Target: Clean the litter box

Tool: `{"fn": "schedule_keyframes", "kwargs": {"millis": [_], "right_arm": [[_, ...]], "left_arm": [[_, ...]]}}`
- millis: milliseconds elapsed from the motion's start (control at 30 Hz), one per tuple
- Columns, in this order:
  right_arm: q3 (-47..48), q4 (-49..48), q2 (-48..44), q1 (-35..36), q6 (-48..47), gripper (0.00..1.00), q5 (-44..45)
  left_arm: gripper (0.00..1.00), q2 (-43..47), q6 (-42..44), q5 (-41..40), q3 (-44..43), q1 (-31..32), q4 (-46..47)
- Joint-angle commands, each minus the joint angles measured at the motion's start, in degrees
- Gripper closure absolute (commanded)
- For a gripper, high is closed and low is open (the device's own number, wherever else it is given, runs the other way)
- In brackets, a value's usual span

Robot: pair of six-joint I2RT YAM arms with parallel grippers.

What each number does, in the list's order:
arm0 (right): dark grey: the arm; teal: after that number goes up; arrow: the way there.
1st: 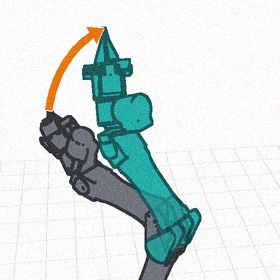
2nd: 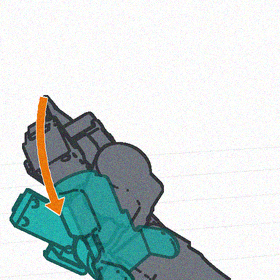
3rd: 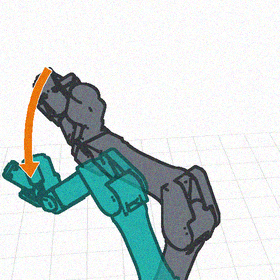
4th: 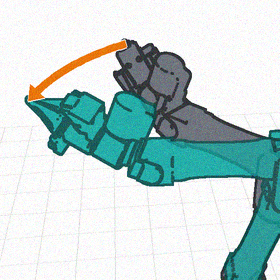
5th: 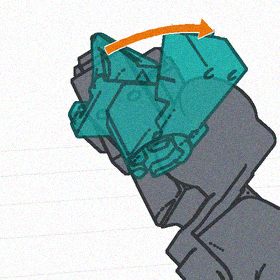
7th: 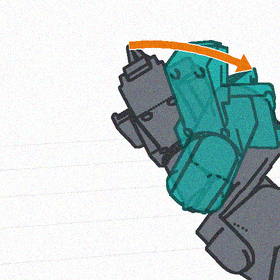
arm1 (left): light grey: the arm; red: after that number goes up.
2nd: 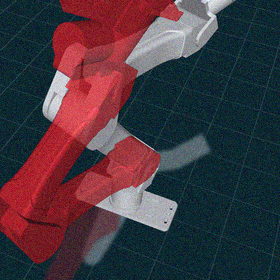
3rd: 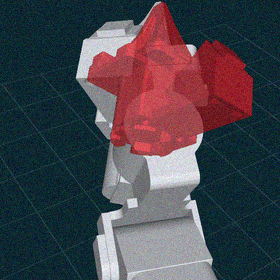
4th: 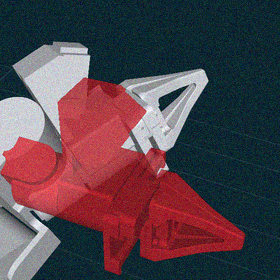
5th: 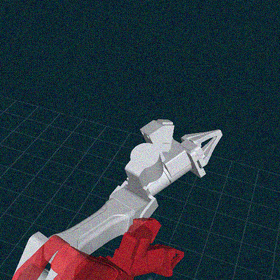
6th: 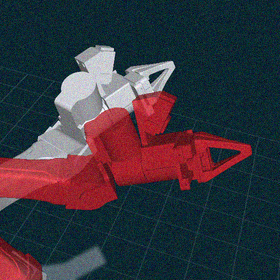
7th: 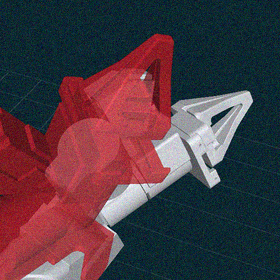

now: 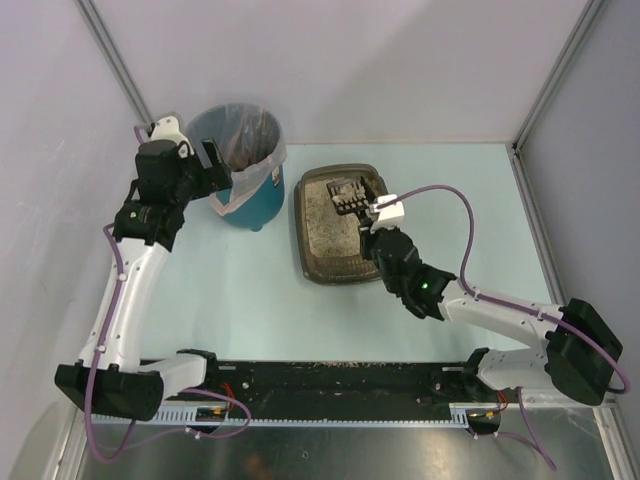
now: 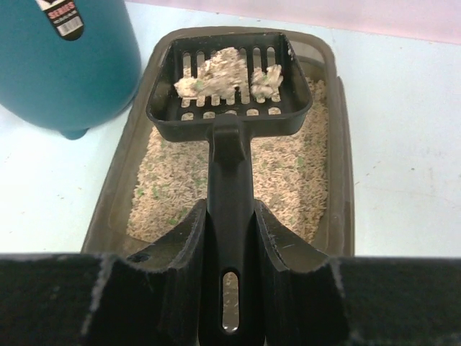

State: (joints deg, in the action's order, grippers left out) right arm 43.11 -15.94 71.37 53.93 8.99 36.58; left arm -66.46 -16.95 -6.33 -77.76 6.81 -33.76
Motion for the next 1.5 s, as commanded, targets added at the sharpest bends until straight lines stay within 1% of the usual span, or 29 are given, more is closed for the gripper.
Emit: {"fn": "schedule_keyframes", "kwargs": {"millis": [0, 67, 133, 167, 267, 333, 367, 433, 500, 567, 600, 667, 700, 767, 833, 900, 933, 967, 1000, 1033, 1067, 1100, 1133, 1200, 1267, 1300, 1367, 1400, 1467], "right_arm": [[2.4, -6.5, 1.3, 3.7, -7.1, 1.00, 1.3], [2.5, -4.2, 1.1, 2.5, -3.0, 1.00, 6.8], [2.2, -2.0, -0.5, -1.0, 1.5, 1.00, -3.1], [2.2, -3.0, -0.4, -0.3, -1.1, 1.00, -3.5], [2.2, -4.4, 0.3, 2.1, -2.1, 1.00, 8.6], [2.1, -2.5, -1.1, -1.0, 0.9, 1.00, -2.4], [2.1, -3.6, -0.9, 0.0, -2.3, 1.00, -3.8], [2.2, -6.8, 0.7, 3.3, -7.7, 1.00, 4.0], [2.2, -3.4, 0.6, 2.0, -1.9, 1.00, 7.5], [2.2, -2.7, -0.3, -0.3, 0.8, 1.00, -3.8], [2.2, -5.2, 0.3, 1.3, -3.7, 1.00, -4.8], [2.5, -7.0, 2.2, 4.6, -8.2, 1.00, 5.7], [2.4, -4.7, 1.8, 3.4, -2.7, 1.00, 9.1], [1.7, -0.9, -0.5, -0.8, 4.1, 1.00, 0.9], [1.6, -5.0, -0.3, 0.4, -1.5, 1.00, -4.4], [3.1, -6.4, 2.5, 4.8, -8.3, 1.00, 3.3], [3.4, -5.1, 2.4, 4.0, -4.9, 1.00, 9.4], [3.4, -2.8, 1.3, 1.9, 0.3, 1.00, 9.7], [2.7, 0.3, 0.1, -0.1, 4.1, 1.00, 5.7], [2.1, -1.1, -1.0, -2.5, 5.1, 1.00, -5.7], [2.2, -2.8, -0.5, -0.9, 1.1, 1.00, -6.4], [2.4, -4.8, 0.2, 1.4, -3.8, 1.00, -4.6], [3.1, -5.1, 2.3, 4.5, -6.2, 1.00, 4.1], [3.1, -0.4, 1.8, 2.5, 0.8, 1.00, 8.8], [2.2, 0.0, -0.3, -1.1, 3.9, 1.00, -4.3], [2.2, -3.2, 0.1, 0.5, 1.0, 1.00, -4.7], [2.9, -4.8, 2.3, 5.5, -5.5, 1.00, 3.6], [2.8, -3.2, 2.2, 5.0, -2.6, 1.00, 8.5], [2.7, 0.8, 0.6, 0.2, 3.9, 1.00, 3.0]], "left_arm": [[0.00, -1.9, -0.3, -0.5, -4.1, -1.2, 1.0], [0.00, -3.1, -0.5, 0.3, -5.1, -1.4, 1.0], [0.00, -4.0, -0.5, 0.8, -6.3, -1.7, 1.1], [0.00, -4.5, -0.3, 1.3, -6.8, -2.0, 1.0], [0.00, -6.3, -1.7, 4.0, -7.9, -5.3, 1.1], [0.00, -6.9, -2.6, 5.4, -8.3, -6.6, 1.1], [0.00, -7.2, -2.9, 5.7, -8.5, -8.3, 1.1], [0.00, -8.0, -2.7, 5.8, -9.1, -9.0, 1.1], [0.00, -8.3, -2.8, 5.8, -9.2, -10.2, 1.1], [0.00, -9.0, -3.1, 7.2, -9.2, -11.1, 1.2], [0.00, -9.2, -3.3, 7.8, -9.2, -11.5, 1.1], [0.00, -9.9, -4.1, 8.6, -9.3, -12.3, 1.1], [0.00, -10.0, -4.2, 9.4, -9.3, -12.5, 1.1], [0.00, -10.4, -4.4, 9.4, -9.4, -12.8, 1.2], [0.00, -11.0, -4.8, 9.8, -9.7, -13.0, 1.3], [0.00, -12.2, -4.9, 9.8, -10.0, -13.3, 1.4], [0.00, -12.6, -5.5, 9.4, -10.7, -13.5, 1.4], [0.00, -12.9, -5.7, 9.2, -10.9, -13.7, 1.5], [0.00, -13.6, -5.9, 9.1, -11.3, -13.8, 1.5], [0.00, -14.0, -6.1, 9.2, -12.1, -14.0, 1.4], [0.00, -14.5, -6.3, 9.6, -12.4, -14.3, 1.4], [0.00, -15.4, -6.4, 9.8, -12.8, -14.5, 1.5], [0.00, -16.0, -7.0, 10.0, -13.5, -14.6, 1.5], [0.00, -17.4, -7.1, 10.6, -14.1, -14.7, 1.5], [0.01, -18.3, -7.1, 11.0, -14.9, -14.8, 1.5], [0.01, -19.1, -7.1, 11.2, -15.1, -14.9, 1.6], [0.02, -20.1, -7.2, 11.4, -15.7, -15.0, 1.6], [0.04, -20.9, -7.2, 11.8, -15.8, -15.0, 1.6], [0.06, -21.6, -7.1, 12.0, -15.9, -15.0, 1.6]]}}
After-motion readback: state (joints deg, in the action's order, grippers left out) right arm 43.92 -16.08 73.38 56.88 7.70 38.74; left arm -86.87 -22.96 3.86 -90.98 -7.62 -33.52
